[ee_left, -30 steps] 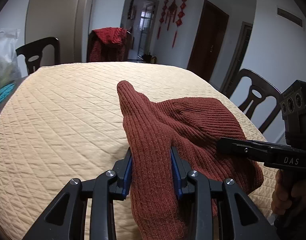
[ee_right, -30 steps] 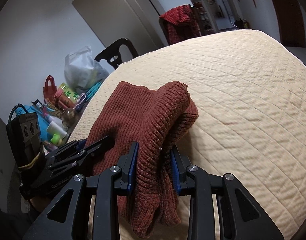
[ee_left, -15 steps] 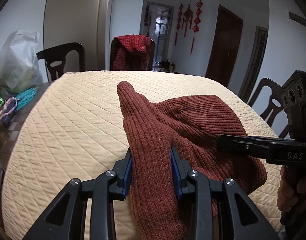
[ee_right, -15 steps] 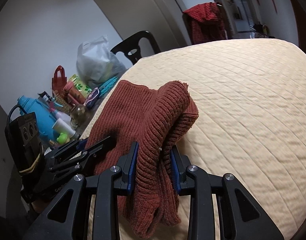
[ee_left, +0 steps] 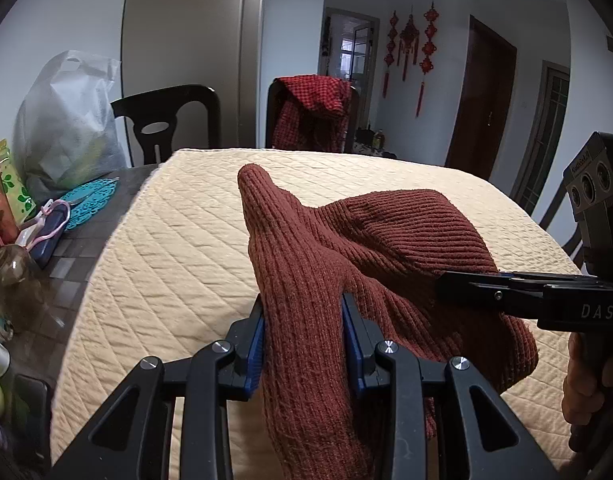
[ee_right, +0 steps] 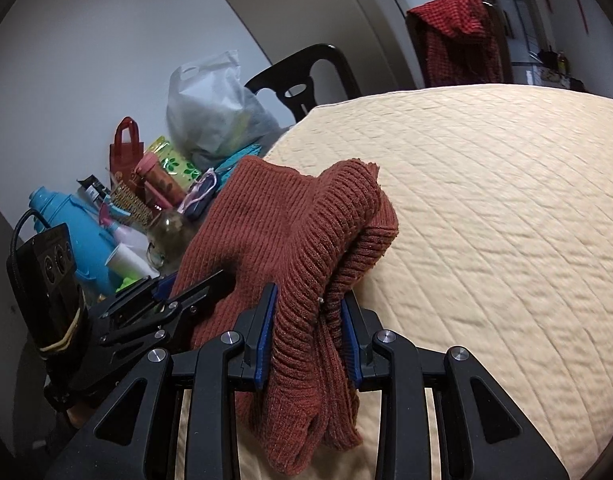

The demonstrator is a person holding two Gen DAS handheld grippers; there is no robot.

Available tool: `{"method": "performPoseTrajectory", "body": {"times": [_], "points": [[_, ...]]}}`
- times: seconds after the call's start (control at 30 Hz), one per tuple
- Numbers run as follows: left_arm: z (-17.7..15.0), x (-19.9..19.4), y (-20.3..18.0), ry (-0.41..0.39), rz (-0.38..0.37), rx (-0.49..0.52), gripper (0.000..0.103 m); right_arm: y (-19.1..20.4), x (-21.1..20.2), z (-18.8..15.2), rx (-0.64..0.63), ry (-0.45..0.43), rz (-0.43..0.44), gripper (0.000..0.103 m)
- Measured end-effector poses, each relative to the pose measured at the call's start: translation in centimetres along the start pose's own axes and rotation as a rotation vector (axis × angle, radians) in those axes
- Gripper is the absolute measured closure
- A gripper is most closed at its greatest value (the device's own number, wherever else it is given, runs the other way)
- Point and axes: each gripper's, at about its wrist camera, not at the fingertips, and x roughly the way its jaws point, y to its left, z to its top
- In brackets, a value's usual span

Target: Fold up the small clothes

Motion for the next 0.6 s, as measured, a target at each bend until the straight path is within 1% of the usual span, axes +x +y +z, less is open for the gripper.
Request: {"method": "performPoseTrajectory", "body": {"times": [0.17, 0.4, 0.5, 0.6], "points": [[0.4, 0.8, 2.4, 0.003, 0.008, -0.016, 0.067, 0.8, 2.5, 0.9, -0.007, 0.019, 0.015, 0.073], [0.7, 2.4, 5.0, 0.012, -0.034, -0.057, 0.067, 0.3, 4.5, 1.7, 0.022, 0.031, 0.025, 0.073], [0.0, 3.4, 5.7, 0.036, -0.052, -0.1, 0.066, -0.9, 5.4, 1.5, 0.049, 0.055, 0.019, 0.073], [-0.8, 4.3, 5.9, 0.074, -0.051, -0.111, 0.066, -1.9, 6.4, 1.3, 0.07, 0.089, 0.004, 0.073]]}}
